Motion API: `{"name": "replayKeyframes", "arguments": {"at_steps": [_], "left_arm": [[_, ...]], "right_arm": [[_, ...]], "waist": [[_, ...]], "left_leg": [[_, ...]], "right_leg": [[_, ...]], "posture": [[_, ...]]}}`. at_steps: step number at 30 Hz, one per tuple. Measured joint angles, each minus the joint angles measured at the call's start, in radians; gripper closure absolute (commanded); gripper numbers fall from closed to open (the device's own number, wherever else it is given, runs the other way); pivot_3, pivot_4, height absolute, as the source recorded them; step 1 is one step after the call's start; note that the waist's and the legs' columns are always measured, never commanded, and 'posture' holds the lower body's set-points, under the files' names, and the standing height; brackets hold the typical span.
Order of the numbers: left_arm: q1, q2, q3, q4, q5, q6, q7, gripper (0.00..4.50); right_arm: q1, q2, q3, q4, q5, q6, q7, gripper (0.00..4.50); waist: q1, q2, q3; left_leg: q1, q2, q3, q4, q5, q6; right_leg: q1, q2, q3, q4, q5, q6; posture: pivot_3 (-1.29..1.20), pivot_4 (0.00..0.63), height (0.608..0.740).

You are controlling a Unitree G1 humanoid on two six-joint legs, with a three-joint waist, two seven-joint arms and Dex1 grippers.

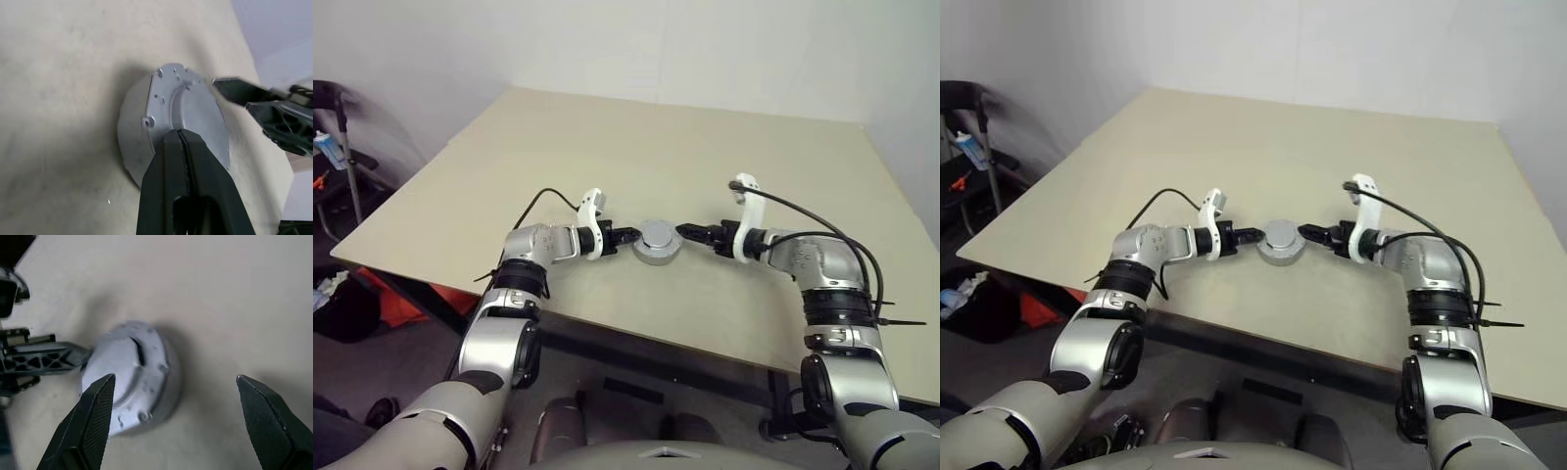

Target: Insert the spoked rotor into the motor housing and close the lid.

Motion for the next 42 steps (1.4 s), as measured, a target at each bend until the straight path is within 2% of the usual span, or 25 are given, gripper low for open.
{"name": "replayKeyframes", "arguments": {"at_steps": [7, 14, 32, 42], "left_arm": [[0.010, 0.002, -0.005, -0.018, 0.001, 0.003, 0.000, 4.50], [0.017, 0.009, -0.011, -0.035, 0.003, 0.002, 0.013, 4.50], [0.046, 0.039, -0.019, -0.086, 0.017, -0.002, 0.025, 4.50], [0.046, 0.045, -0.019, -0.094, 0.030, -0.013, 0.027, 4.50]], "right_arm": [[0.000, 0.021, -0.119, 0.040, 0.072, 0.171, -0.051, 0.05], [0.003, 0.155, -0.178, 0.004, 0.113, 0.239, -0.119, 0.05], [-0.056, 0.332, -0.259, 0.083, 0.125, 0.166, -0.245, 0.05], [-0.070, 0.400, -0.257, 0.093, 0.143, 0.166, -0.261, 0.05]], "waist": [[0.002, 0.001, 0.000], [-0.002, 0.002, -0.001], [-0.031, 0.002, -0.001], [-0.026, 0.002, 0.000]], "left_leg": [[0.002, 0.000, 0.000, 0.001, 0.001, -0.001], [0.005, 0.001, 0.000, 0.001, 0.002, -0.003], [0.014, 0.001, 0.000, -0.009, 0.007, -0.012], [0.007, 0.001, 0.000, -0.009, 0.007, -0.012]], "right_leg": [[0.001, 0.000, 0.000, 0.001, 0.000, 0.000], [0.002, 0.001, 0.000, 0.004, 0.000, 0.000], [0.002, 0.003, 0.001, 0.004, -0.001, 0.001], [-0.003, 0.003, 0.001, 0.004, 0.001, -0.002]], "posture": [[0.00, 0.000, 0.740], [0.00, 0.000, 0.740], [0.00, 0.000, 0.740], [0.00, 0.000, 0.740]]}}
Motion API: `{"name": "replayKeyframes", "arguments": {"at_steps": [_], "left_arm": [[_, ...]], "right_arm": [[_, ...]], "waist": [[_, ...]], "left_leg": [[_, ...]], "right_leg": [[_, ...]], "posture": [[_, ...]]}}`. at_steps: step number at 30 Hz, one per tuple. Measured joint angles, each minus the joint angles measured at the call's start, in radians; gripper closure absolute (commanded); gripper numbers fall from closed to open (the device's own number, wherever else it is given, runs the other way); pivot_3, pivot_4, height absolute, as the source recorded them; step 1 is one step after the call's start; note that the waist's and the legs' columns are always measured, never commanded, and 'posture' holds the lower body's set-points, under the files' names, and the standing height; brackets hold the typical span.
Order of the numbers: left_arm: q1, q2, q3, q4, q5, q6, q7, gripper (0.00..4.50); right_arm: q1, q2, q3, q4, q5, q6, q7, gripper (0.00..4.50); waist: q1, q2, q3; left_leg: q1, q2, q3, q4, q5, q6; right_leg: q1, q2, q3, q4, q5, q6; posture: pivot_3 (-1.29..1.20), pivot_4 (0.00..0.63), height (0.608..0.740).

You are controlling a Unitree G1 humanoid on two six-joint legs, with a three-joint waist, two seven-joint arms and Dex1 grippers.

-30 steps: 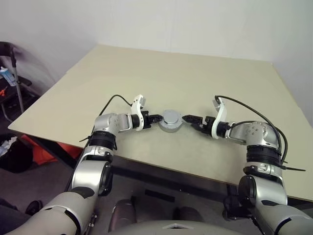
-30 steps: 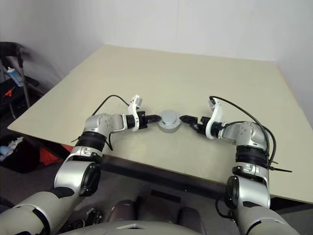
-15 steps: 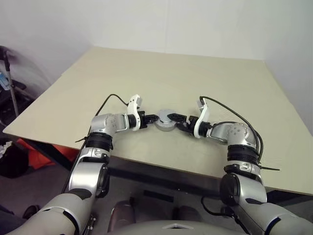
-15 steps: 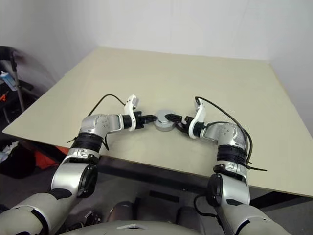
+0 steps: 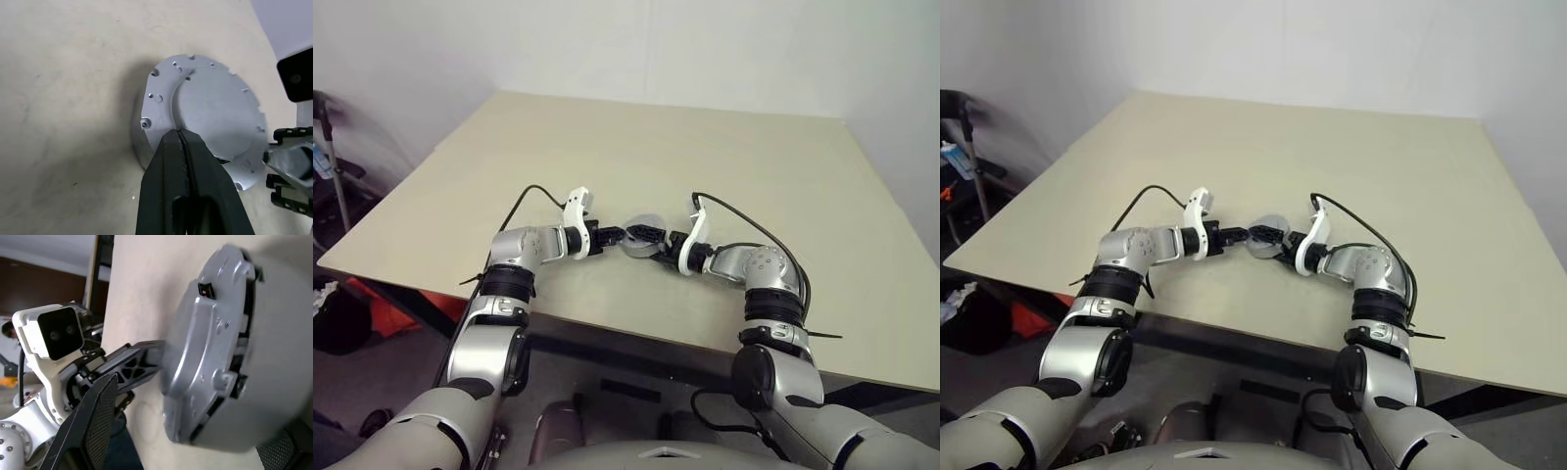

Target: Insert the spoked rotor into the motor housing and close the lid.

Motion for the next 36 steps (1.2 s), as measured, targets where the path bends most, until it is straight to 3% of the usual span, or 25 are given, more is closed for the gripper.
{"name": "replayKeyframes", "arguments": {"at_steps": [10, 13, 18, 32, 36], "left_arm": [[0.002, -0.001, -0.002, 0.000, 0.011, -0.005, -0.001, 4.50], [0.003, -0.003, -0.005, 0.000, 0.013, -0.007, -0.002, 4.50], [0.005, -0.004, -0.008, -0.001, 0.014, -0.008, -0.005, 4.50], [0.034, -0.010, -0.002, -0.040, -0.001, -0.018, -0.014, 4.50], [0.101, 0.025, 0.030, -0.096, -0.042, 0.019, -0.020, 4.50]], "right_arm": [[-0.033, 0.024, -0.010, 0.072, 0.001, -0.099, -0.056, 0.05], [-0.046, 0.029, -0.015, 0.106, 0.001, -0.147, -0.089, 0.68], [-0.047, 0.027, -0.018, 0.149, 0.001, -0.209, -0.118, 2.41], [-0.055, 0.026, -0.022, 0.183, 0.040, -0.270, -0.142, 2.47], [-0.081, 0.015, -0.066, 0.183, 0.082, -0.259, -0.154, 2.47]], "waist": [[0.000, 0.000, 0.000], [0.000, 0.000, 0.000], [0.001, 0.000, 0.000], [0.002, 0.001, 0.000], [-0.001, 0.003, 0.002]], "left_leg": [[0.001, 0.000, 0.000, 0.000, 0.001, -0.002], [0.002, 0.000, 0.000, 0.000, 0.002, -0.003], [0.001, 0.000, 0.000, 0.000, 0.002, -0.003], [-0.001, 0.000, 0.000, 0.000, 0.003, -0.003], [-0.011, 0.000, 0.000, 0.001, 0.006, 0.000]], "right_leg": [[0.001, 0.000, 0.000, 0.001, 0.000, 0.000], [0.002, 0.000, 0.000, 0.001, 0.000, 0.000], [0.002, -0.001, 0.000, 0.001, 0.001, 0.000], [0.001, -0.001, -0.001, 0.001, 0.002, 0.000], [-0.009, -0.001, -0.001, 0.002, 0.003, -0.001]], "posture": [[0.00, 0.000, 0.740], [0.00, 0.000, 0.740], [0.00, 0.000, 0.740], [0.00, 0.000, 0.740], [0.00, 0.000, 0.740]]}}
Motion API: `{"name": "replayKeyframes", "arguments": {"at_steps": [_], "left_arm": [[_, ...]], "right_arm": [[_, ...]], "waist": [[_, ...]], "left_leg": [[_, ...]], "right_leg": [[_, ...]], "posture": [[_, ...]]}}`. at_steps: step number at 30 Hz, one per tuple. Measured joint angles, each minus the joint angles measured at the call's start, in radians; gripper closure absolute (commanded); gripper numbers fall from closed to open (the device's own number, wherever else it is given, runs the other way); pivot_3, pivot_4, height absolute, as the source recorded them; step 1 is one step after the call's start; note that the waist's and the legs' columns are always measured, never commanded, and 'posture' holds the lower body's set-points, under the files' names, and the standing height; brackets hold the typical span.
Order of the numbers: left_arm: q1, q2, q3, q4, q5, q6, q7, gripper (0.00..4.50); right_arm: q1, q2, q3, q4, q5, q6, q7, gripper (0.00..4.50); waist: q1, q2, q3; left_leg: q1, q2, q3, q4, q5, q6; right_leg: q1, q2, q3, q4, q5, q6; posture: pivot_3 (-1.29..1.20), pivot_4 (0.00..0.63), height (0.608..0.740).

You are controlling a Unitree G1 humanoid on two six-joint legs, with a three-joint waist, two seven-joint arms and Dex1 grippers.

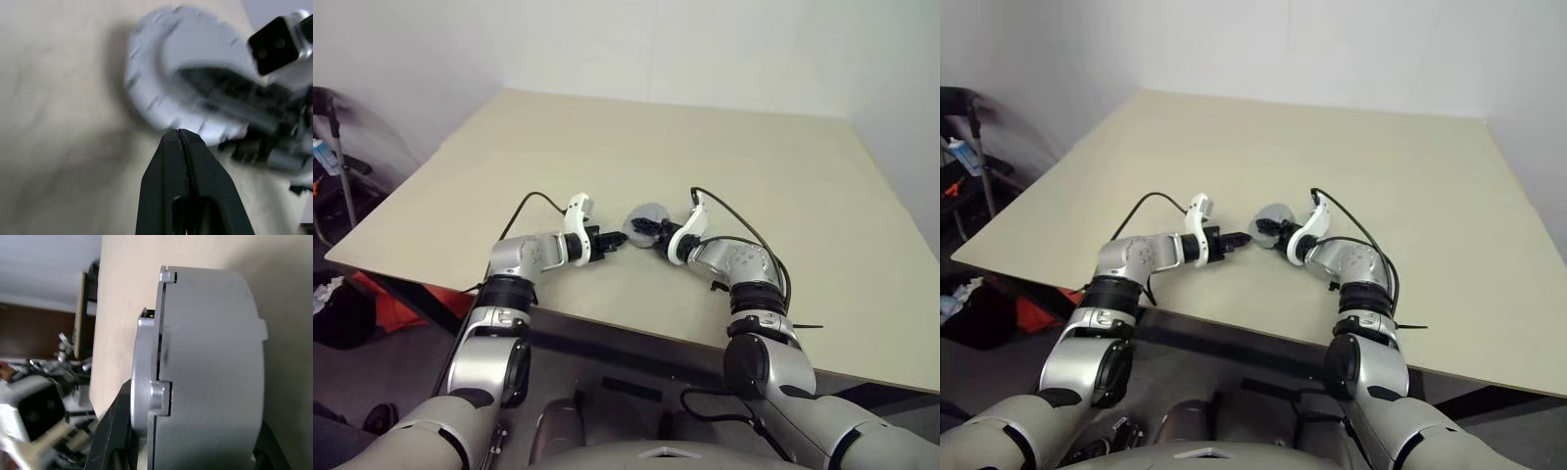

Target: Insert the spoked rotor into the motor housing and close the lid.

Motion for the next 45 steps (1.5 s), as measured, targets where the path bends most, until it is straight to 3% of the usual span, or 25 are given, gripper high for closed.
{"name": "replayKeyframes", "arguments": {"at_steps": [6, 13, 16, 28, 34, 45], "left_arm": [[0.068, 0.044, 0.073, -0.067, -0.048, 0.021, 0.018, 4.50], [0.054, 0.035, 0.279, -0.069, -0.160, 0.017, 0.138, 4.50], [0.053, 0.036, 0.337, -0.082, -0.210, 0.020, 0.174, 3.91], [0.059, 0.104, 0.433, -0.113, -0.377, 0.141, 0.209, 0.02], [0.040, 0.097, 0.439, -0.080, -0.460, 0.245, 0.201, 0.02], [-0.027, 0.074, 0.355, 0.007, -0.486, 0.268, 0.091, 0.02]], "right_arm": [[-0.061, -0.003, -0.050, -0.059, 0.111, 0.089, -0.029, 2.47], [-0.066, 0.027, -0.057, -0.190, 0.292, 0.283, -0.023, 2.47], [-0.066, 0.029, -0.050, -0.218, 0.319, 0.318, -0.030, 2.47], [0.004, -0.034, 0.057, -0.240, 0.311, 0.365, 0.000, 2.47], [0.053, -0.062, 0.130, -0.281, 0.316, 0.429, 0.076, 2.47], [0.061, -0.056, 0.138, -0.355, 0.358, 0.559, 0.113, 2.47]], "waist": [[-0.001, 0.000, 0.000], [0.010, 0.000, 0.000], [0.014, 0.000, 0.000], [0.031, -0.001, 0.000], [0.034, -0.001, 0.000], [0.036, -0.001, 0.000]], "left_leg": [[-0.009, 0.002, -0.002, 0.000, -0.001, 0.005], [-0.010, 0.003, -0.002, 0.001, -0.003, 0.005], [-0.010, 0.003, -0.002, 0.002, -0.001, 0.003], [-0.008, 0.003, -0.003, 0.004, 0.001, -0.001], [-0.009, 0.003, -0.003, 0.006, 0.001, -0.001], [-0.007, 0.004, -0.004, 0.018, 0.002, -0.002]], "right_leg": [[-0.008, 0.003, -0.002, -0.001, 0.002, 0.003], [-0.007, 0.004, -0.002, -0.001, 0.002, 0.003], [-0.007, 0.004, -0.002, -0.001, 0.001, 0.002], [-0.006, 0.004, -0.001, 0.002, 0.003, 0.004], [-0.006, 0.004, -0.001, 0.004, 0.003, 0.004], [-0.006, 0.003, 0.001, 0.016, 0.001, 0.001]], "posture": [[0.00, 0.000, 0.740], [0.00, 0.000, 0.740], [0.00, 0.000, 0.740], [0.00, 0.000, 0.740], [0.00, 0.000, 0.740], [0.00, 0.000, 0.740]]}}
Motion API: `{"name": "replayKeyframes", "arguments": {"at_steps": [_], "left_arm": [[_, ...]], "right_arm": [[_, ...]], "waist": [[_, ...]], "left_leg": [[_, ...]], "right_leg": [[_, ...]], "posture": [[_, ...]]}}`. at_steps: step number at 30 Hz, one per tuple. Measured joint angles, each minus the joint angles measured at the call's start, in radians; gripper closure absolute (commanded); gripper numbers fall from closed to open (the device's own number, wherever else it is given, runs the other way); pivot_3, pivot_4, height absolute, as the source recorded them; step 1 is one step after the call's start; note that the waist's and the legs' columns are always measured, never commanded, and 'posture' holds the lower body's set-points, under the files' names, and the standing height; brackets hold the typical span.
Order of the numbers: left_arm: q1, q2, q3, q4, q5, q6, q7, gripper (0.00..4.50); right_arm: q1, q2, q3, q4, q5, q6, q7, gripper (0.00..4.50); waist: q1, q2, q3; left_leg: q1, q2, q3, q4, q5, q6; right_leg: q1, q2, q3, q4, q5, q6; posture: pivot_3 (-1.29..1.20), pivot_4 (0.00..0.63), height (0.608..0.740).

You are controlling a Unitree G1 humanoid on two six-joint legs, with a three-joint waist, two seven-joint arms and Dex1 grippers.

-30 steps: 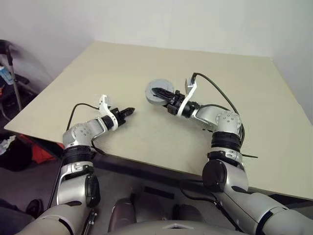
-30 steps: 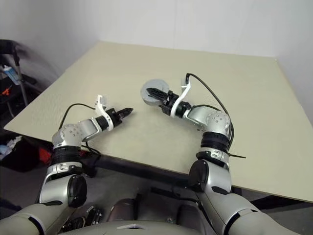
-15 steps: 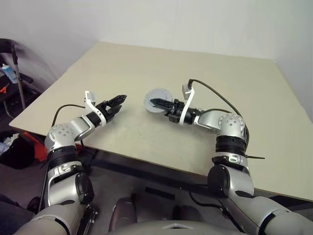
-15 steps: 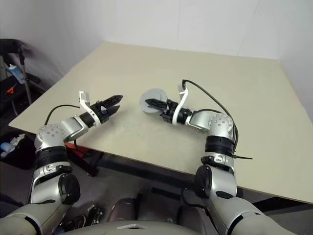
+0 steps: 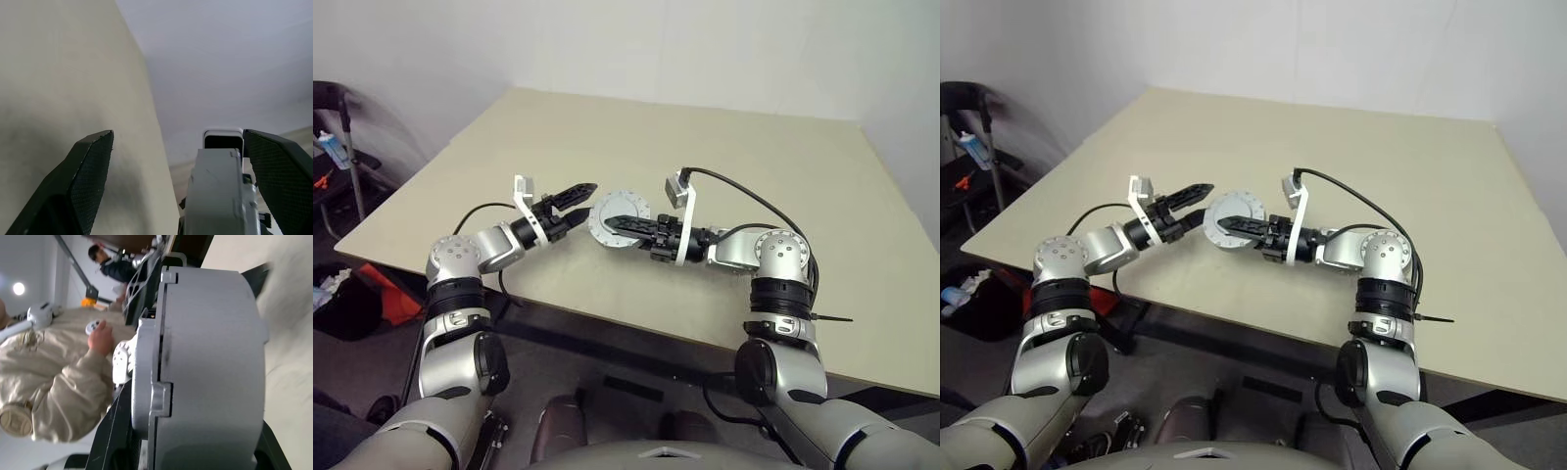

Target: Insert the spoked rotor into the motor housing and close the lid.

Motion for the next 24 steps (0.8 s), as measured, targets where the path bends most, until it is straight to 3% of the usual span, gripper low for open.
{"name": "replayKeyframes", "arguments": {"at_steps": [10, 24], "left_arm": [[-0.008, -0.034, -0.068, -0.025, -0.002, 0.047, -0.042, 0.02], [0.093, -0.034, -0.082, -0.153, -0.024, 0.125, -0.031, 0.02]], "right_arm": [[0.012, 0.004, 0.012, -0.003, -0.010, 0.026, 0.001, 2.47], [-0.006, 0.001, 0.034, 0.035, -0.055, -0.031, 0.006, 2.47]], "waist": [[0.001, 0.000, 0.000], [0.001, 0.000, 0.000]], "left_leg": [[-0.001, -0.002, 0.000, 0.000, 0.000, 0.000], [-0.001, -0.002, 0.000, 0.001, 0.000, 0.000]], "right_leg": [[0.000, -0.004, -0.001, 0.000, 0.000, 0.000], [0.000, -0.004, -0.001, 0.001, 0.000, 0.000]], "posture": [[0.00, 0.000, 0.740], [0.00, 0.000, 0.740]]}}
